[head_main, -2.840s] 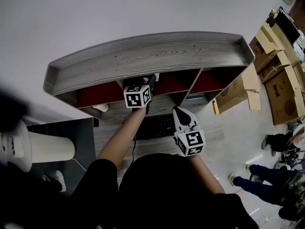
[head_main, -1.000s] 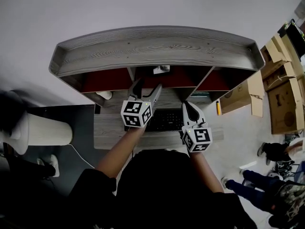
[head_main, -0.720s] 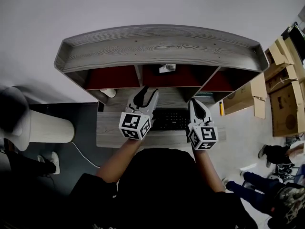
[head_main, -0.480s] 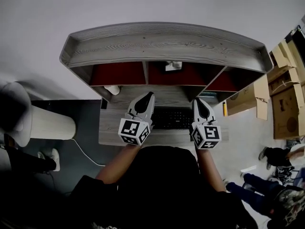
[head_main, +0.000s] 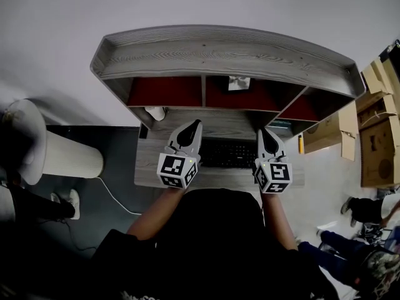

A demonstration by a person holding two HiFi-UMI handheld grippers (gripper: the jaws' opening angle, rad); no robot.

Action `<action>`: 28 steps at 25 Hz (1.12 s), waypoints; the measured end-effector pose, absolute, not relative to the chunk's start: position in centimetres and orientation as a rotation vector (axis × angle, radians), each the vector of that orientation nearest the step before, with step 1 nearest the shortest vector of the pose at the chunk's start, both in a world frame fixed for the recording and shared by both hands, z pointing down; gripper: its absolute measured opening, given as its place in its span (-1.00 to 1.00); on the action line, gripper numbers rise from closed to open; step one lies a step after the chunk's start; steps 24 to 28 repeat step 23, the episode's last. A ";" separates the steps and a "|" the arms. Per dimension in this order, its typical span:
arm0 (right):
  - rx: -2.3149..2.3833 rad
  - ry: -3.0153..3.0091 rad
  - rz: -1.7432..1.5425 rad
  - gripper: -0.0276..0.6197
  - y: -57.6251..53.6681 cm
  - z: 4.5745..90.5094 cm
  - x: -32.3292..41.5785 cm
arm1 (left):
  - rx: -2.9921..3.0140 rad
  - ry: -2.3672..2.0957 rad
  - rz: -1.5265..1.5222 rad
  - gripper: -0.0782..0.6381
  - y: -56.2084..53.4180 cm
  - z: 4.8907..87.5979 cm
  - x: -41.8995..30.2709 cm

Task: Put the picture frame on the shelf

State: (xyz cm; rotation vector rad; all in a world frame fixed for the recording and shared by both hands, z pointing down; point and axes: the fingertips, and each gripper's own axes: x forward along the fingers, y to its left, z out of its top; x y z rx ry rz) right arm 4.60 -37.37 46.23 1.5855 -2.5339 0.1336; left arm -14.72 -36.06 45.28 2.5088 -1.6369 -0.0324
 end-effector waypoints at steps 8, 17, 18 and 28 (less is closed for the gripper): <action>1.603 -2.509 0.115 -0.88 -36.7 46.1 4.6 | 2.498 -1.598 -0.092 -0.73 -35.6 45.6 -15.1; 1.613 -2.505 0.110 -0.88 -35.3 46.3 4.3 | 2.511 -1.580 -0.071 -0.73 -34.7 45.5 -15.0; 1.613 -2.506 0.109 -0.88 -35.2 46.3 4.3 | 2.510 -1.581 -0.068 -0.73 -34.6 45.5 -15.0; 1.604 -2.506 0.093 -0.88 -34.8 46.7 4.2 | 2.511 -1.588 -0.058 -0.73 -34.2 45.7 -15.0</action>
